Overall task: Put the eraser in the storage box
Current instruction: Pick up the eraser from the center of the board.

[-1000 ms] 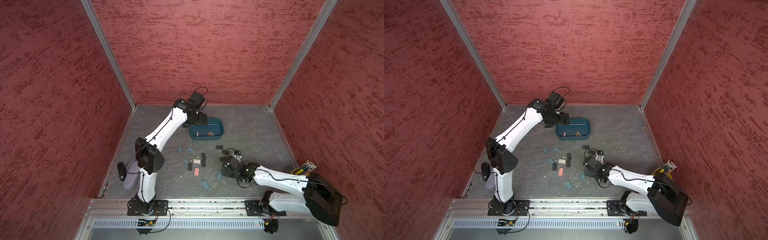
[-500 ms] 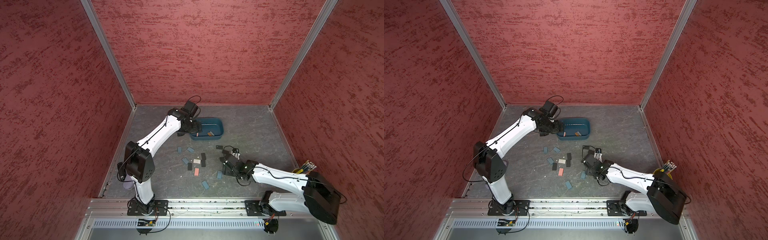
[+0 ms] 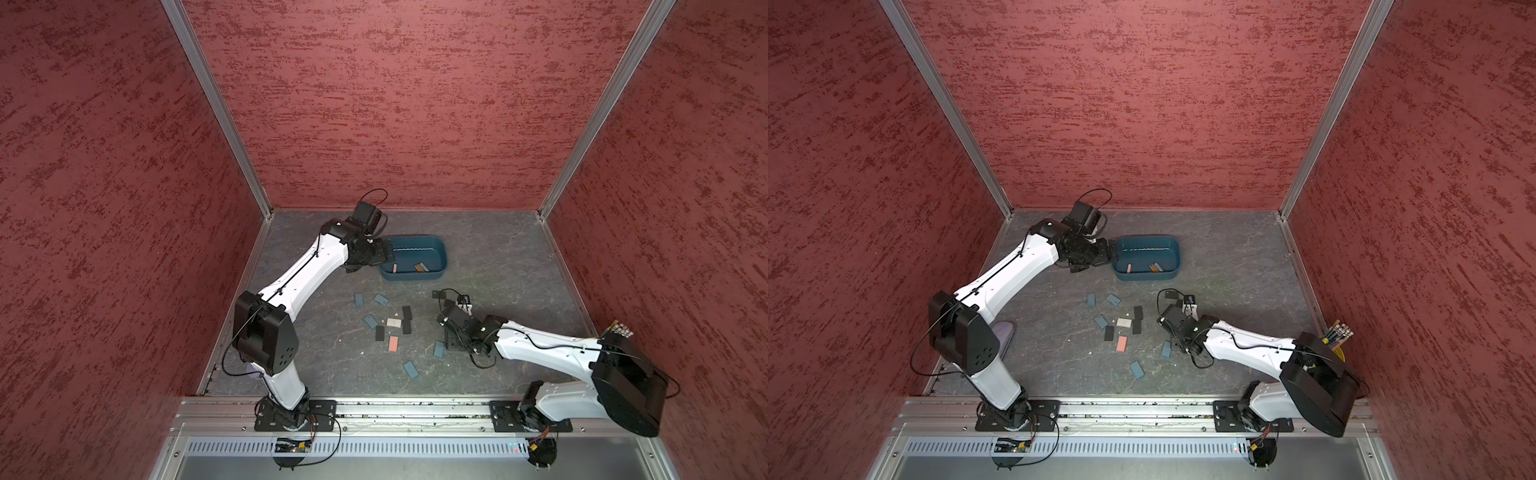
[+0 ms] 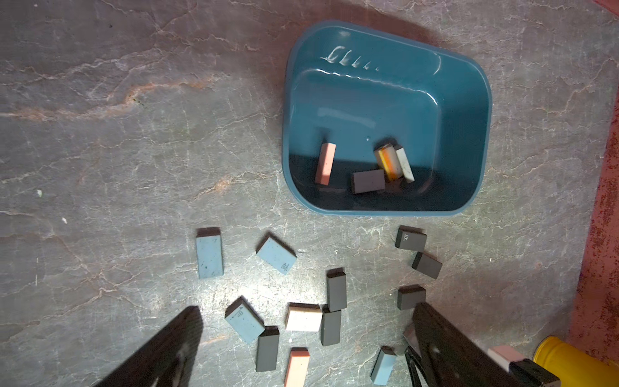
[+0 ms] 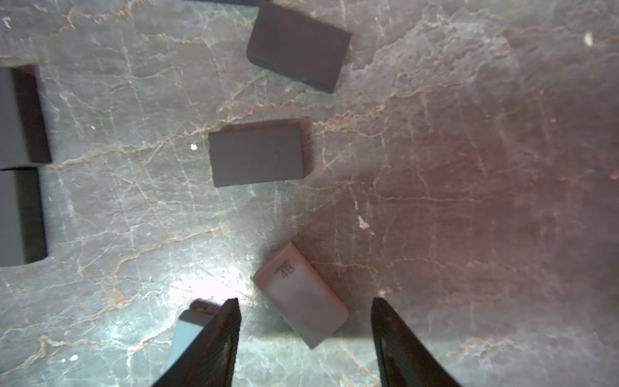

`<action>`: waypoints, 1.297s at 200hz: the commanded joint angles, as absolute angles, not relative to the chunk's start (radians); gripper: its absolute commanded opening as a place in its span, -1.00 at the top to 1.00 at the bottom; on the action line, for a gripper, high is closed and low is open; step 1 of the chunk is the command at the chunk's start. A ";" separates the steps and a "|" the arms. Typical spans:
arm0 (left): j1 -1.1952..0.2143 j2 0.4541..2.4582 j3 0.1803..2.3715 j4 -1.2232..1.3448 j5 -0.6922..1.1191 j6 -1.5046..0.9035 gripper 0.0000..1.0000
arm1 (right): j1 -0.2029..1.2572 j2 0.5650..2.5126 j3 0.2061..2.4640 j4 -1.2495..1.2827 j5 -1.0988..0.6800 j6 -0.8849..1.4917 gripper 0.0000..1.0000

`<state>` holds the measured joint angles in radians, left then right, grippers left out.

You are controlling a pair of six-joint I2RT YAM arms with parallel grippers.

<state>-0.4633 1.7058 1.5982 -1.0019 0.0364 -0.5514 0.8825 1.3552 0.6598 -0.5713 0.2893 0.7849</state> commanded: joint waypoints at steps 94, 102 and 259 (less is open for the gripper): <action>-0.439 1.665 1.550 -0.952 0.039 -0.544 -0.99 | 0.888 1.403 0.728 -0.559 0.210 0.648 -0.22; -0.440 1.666 1.551 -0.952 0.041 -0.545 -0.99 | 0.888 1.404 0.726 -0.560 0.208 0.644 -0.22; -0.436 1.664 1.539 -0.944 0.047 -0.551 -0.99 | 0.836 1.375 0.685 -0.575 0.256 0.708 -0.19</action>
<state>-0.4423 1.6901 1.5482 -0.9638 0.0456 -0.5518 0.8436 1.3861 0.7029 -0.5682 0.2325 0.6827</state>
